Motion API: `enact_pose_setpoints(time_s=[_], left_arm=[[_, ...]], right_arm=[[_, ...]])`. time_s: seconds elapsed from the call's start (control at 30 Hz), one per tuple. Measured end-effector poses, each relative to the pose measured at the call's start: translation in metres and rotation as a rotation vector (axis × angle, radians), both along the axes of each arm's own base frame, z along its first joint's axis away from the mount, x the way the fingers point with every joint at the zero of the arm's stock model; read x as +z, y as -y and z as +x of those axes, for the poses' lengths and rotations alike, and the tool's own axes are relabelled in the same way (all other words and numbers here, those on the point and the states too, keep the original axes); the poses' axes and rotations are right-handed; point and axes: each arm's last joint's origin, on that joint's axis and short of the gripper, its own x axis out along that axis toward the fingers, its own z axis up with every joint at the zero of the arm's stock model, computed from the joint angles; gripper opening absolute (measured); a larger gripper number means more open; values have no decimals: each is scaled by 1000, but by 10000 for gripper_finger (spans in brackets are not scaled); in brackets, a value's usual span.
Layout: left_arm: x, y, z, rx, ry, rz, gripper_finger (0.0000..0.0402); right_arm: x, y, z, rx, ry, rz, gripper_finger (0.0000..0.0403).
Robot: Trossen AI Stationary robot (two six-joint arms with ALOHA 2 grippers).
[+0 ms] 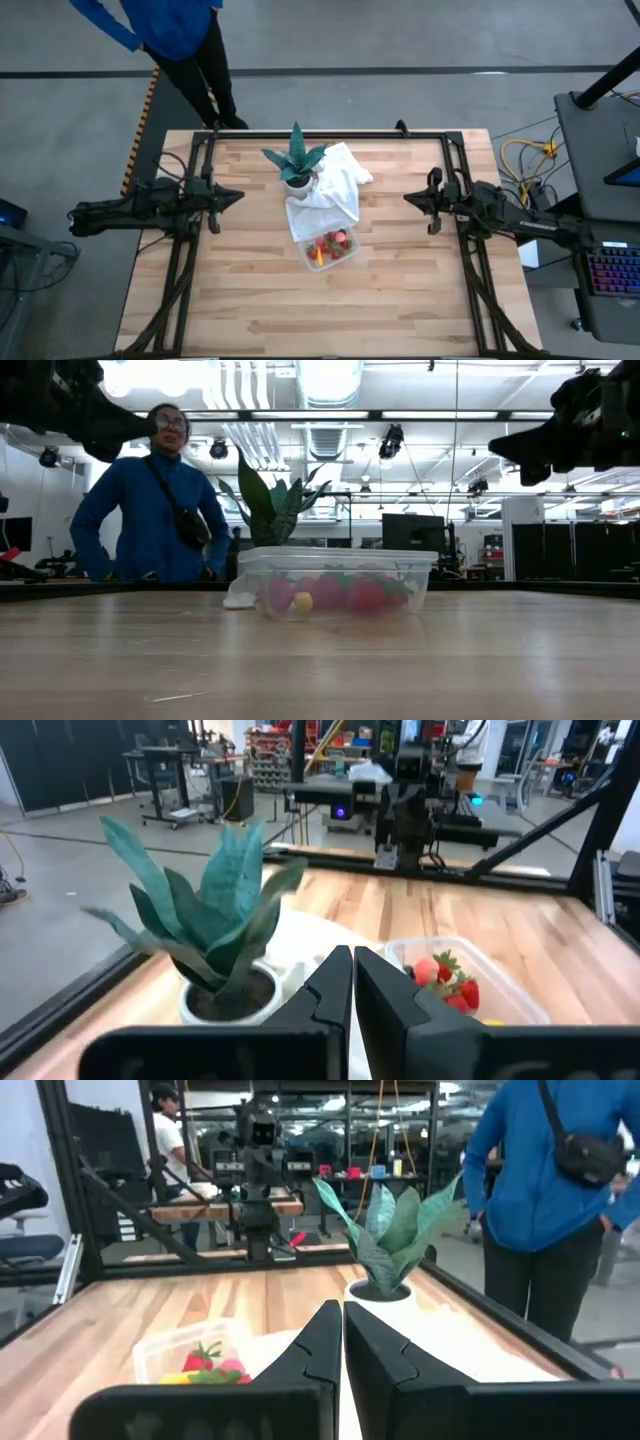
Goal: Pick and placing Produce into tupperware
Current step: Return to Home Position
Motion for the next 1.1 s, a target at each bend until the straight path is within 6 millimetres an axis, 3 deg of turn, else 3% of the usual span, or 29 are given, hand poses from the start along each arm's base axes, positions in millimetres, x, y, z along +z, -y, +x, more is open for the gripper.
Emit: enact_pose_setpoints(time_s=[0.17,0.33,0.6,1.1], left_arm=[[-19,0,5,-12,-34,-30,0],[-25,2,11,-79,53,2,0],[-58,3,19,-146,109,-9,0],[-60,4,19,-171,114,-1,0]], right_arm=[[-3,0,0,-6,-31,-10,8],[-8,0,0,-7,-78,5,8],[-9,0,0,-6,-84,22,8],[-15,0,0,-2,-151,-26,8]])
